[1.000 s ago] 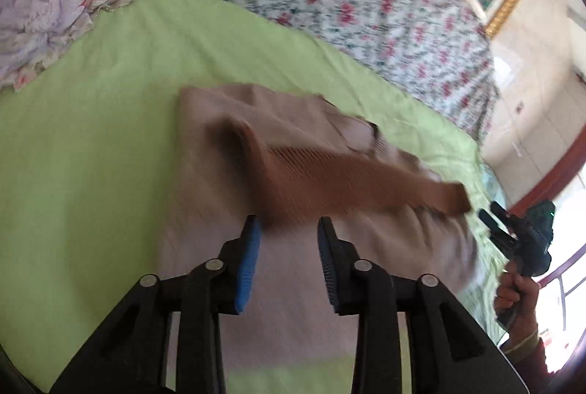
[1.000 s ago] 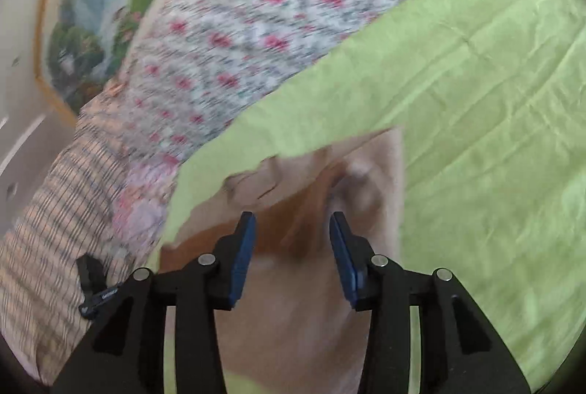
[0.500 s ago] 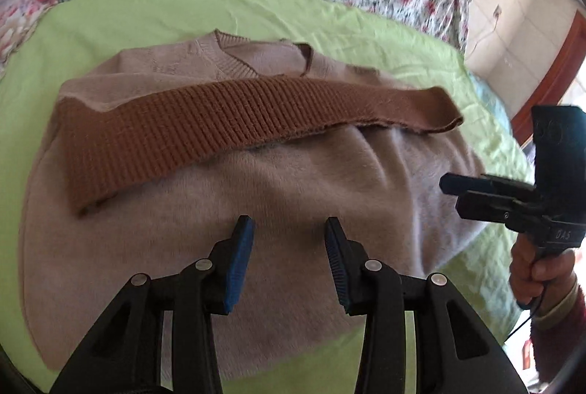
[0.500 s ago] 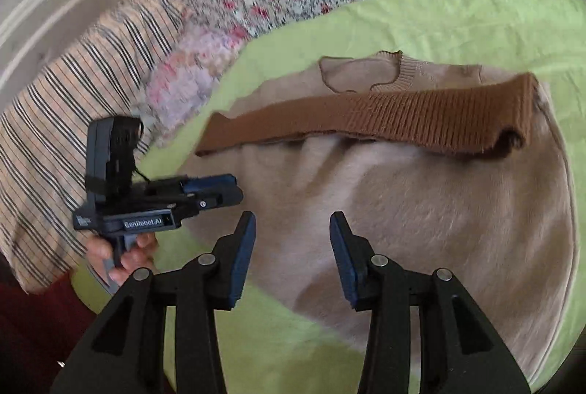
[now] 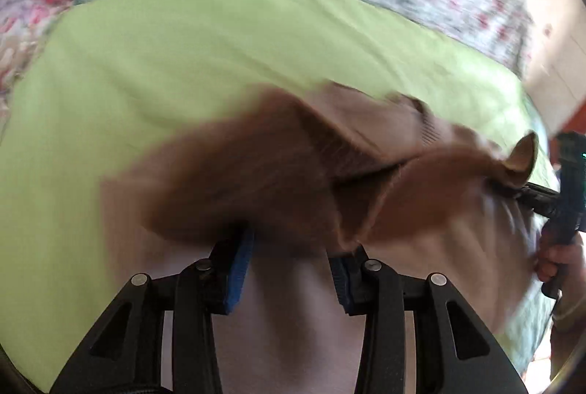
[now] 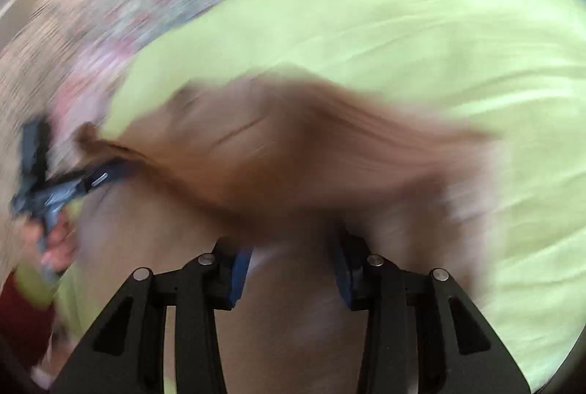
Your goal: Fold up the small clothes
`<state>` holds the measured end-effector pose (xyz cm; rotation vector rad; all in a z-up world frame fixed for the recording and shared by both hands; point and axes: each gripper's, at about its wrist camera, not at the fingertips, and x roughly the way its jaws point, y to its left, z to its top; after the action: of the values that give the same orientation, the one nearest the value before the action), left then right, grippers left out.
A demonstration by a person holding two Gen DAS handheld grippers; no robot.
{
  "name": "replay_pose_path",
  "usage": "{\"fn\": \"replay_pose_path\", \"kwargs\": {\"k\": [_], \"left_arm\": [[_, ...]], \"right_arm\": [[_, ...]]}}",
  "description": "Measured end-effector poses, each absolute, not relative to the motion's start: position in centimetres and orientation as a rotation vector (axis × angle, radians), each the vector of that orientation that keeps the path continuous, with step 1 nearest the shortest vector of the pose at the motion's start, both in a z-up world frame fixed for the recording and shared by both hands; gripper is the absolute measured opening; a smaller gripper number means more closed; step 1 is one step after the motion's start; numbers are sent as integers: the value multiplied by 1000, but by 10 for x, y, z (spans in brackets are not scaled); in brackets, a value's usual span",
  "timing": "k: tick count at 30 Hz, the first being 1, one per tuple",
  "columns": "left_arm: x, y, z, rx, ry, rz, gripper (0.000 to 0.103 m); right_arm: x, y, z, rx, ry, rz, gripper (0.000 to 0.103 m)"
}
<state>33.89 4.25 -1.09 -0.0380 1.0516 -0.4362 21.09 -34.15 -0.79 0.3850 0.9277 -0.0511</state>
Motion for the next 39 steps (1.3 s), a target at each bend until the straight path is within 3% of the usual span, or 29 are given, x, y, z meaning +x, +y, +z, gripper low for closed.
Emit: {"fn": "replay_pose_path", "kwargs": {"k": [7, 10, 17, 24, 27, 39], "left_arm": [[359, 82, -17, -268, 984, -414, 40], [341, 90, -14, -301, 943, -394, 44], [248, 103, -4, -377, 892, -355, 50], [137, 103, 7, -406, 862, -366, 67], [102, 105, 1, -422, 877, -374, 68], [57, 137, -32, -573, 918, -320, 73]], "right_arm": [[185, -373, 1, 498, 802, -170, 42], [161, -369, 9, 524, 765, -143, 43], [106, -342, 21, 585, 709, -94, 48], [47, -298, 25, 590, 676, -18, 54], [33, -282, 27, 577, 671, 9, 55], [1, -249, 28, 555, 682, 60, 60]]}}
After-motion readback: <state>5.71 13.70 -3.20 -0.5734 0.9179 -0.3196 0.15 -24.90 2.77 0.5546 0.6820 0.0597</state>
